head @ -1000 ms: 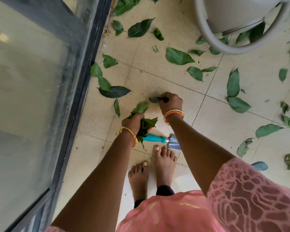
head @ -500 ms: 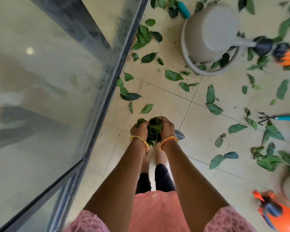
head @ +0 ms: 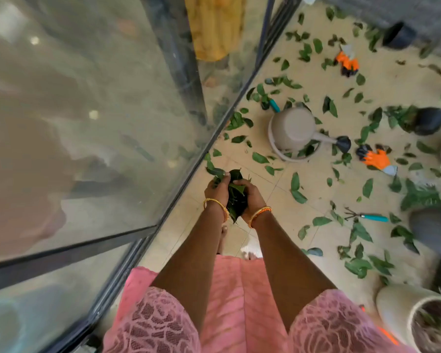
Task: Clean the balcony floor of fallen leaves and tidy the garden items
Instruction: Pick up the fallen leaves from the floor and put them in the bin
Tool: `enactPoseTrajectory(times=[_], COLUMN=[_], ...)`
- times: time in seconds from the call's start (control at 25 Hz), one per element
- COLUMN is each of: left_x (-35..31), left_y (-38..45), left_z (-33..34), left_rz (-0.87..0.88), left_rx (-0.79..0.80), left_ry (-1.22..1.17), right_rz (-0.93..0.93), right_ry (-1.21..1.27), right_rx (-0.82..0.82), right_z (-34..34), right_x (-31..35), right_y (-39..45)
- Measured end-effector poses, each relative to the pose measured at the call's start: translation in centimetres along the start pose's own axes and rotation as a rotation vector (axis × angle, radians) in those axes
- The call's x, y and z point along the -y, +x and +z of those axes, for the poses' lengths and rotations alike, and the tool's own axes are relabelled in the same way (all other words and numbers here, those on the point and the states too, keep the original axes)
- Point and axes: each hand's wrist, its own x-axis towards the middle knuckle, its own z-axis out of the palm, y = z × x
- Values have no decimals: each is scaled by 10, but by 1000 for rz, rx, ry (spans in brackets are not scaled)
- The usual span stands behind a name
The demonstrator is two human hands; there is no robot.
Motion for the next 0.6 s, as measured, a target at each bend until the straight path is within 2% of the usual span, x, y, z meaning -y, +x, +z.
enactPoseTrajectory(times=[0.12,0.24,0.4,0.6], left_x=[6,28,77,167], left_y=[-45,-87,-133,-187], left_z=[-23,-43,-68,-115], left_rz=[55,86,37,-83], left_rx=[-22,-80,-158,-292], left_ry=[-54,-165,-347,-631], right_rz=[92,77,113,277], right_ry=[-131,-310,-531,-905], right_rx=[195,350,382,424], right_z=[7,7,-9,-26], right_x=[3,-4,-41,-123], right_y=[-48,-92,-125,-169])
